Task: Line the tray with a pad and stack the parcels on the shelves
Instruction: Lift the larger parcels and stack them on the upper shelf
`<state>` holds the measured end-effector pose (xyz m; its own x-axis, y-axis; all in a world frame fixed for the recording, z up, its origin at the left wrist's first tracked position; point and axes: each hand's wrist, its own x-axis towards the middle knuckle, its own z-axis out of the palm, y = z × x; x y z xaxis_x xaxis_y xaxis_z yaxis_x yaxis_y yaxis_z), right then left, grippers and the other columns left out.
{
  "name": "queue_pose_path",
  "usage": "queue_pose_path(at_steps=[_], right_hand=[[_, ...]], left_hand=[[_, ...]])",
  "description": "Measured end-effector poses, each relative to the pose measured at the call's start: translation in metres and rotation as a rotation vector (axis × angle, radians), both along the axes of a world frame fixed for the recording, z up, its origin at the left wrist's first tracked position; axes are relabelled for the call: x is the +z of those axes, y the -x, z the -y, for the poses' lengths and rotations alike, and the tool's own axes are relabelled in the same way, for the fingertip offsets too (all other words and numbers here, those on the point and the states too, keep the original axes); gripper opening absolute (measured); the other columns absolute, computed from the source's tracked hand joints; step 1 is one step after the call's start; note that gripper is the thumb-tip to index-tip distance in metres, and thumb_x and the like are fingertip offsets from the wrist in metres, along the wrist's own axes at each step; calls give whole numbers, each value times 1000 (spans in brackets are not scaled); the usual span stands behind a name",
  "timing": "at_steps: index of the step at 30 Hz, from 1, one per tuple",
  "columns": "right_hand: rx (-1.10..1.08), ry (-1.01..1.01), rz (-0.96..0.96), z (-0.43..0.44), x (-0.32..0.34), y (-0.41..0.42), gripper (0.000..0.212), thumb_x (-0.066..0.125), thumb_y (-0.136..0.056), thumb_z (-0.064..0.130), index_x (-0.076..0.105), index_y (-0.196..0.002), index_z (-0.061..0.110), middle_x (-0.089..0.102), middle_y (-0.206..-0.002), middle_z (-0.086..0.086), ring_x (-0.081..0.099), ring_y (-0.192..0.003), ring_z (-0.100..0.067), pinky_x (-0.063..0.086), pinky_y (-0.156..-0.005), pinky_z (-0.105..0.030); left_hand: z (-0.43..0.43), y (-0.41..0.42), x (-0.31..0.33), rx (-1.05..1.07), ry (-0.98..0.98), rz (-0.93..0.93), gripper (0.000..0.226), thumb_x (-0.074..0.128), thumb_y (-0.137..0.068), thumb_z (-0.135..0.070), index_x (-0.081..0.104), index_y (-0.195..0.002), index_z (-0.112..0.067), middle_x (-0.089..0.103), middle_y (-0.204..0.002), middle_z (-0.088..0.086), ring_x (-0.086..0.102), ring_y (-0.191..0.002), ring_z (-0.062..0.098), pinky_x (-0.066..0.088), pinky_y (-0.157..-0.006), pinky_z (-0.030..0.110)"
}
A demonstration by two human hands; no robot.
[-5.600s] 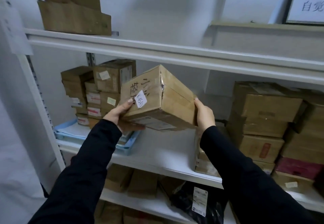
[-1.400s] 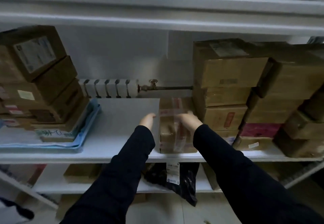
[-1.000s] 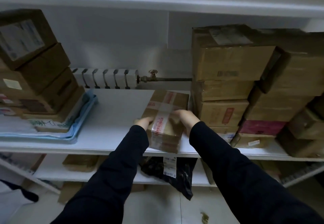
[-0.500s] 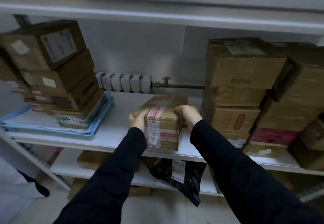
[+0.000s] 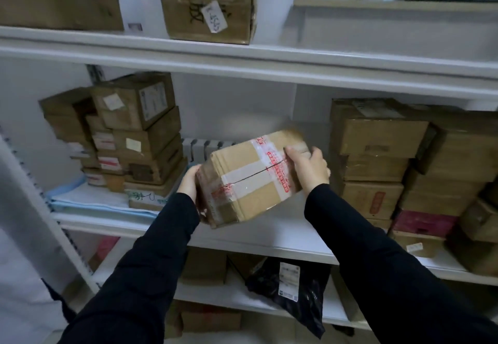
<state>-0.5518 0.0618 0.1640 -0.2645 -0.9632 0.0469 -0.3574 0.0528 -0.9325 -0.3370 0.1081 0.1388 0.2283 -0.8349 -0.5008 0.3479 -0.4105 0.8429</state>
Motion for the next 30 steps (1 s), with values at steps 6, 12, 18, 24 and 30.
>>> queue_pose_path(at_steps=[6,12,18,24,30], right_hand=[[-85,-29,3,-34,21,-28,76,48,-77,71,41,-130,17,51,-128,-9,48,-117,-31,36,-104,-50],[-111,-47,303,-63,41,-49,94,43,-69,76,34,-137,11,51,-127,-14,53,-111,-33,44,-98,-52],[-128,66,403,-81,69,-55,93,41,-71,74,35,-136,8,52,-127,-15,54,-111,-34,44,-98,-51],[-121,161,453,-98,85,-58,89,39,-59,79,41,-118,13,56,-116,-11,57,-104,-30,46,-95,-51],[-140,351,459,-105,109,-62,63,41,-70,71,43,-104,18,55,-108,-6,56,-101,-26,45,-95,-53]], left_hand=[[-32,-33,30,-37,191,81,85,37,-66,-89,64,-110,-21,65,-114,4,59,-106,23,46,-89,37],[-62,-63,76,-135,481,191,90,73,-27,-81,73,-95,-22,71,-106,9,63,-107,29,41,-105,45],[-89,-70,103,-342,627,103,99,85,-15,-66,64,-103,-24,75,-89,2,70,-78,26,58,-63,45],[-96,-71,117,-354,729,50,94,88,-23,-56,58,-106,-23,74,-83,2,69,-75,26,53,-76,57],[-101,-78,140,-286,852,-76,70,71,-65,-42,52,-125,-11,75,-81,2,72,-70,18,58,-56,32]])
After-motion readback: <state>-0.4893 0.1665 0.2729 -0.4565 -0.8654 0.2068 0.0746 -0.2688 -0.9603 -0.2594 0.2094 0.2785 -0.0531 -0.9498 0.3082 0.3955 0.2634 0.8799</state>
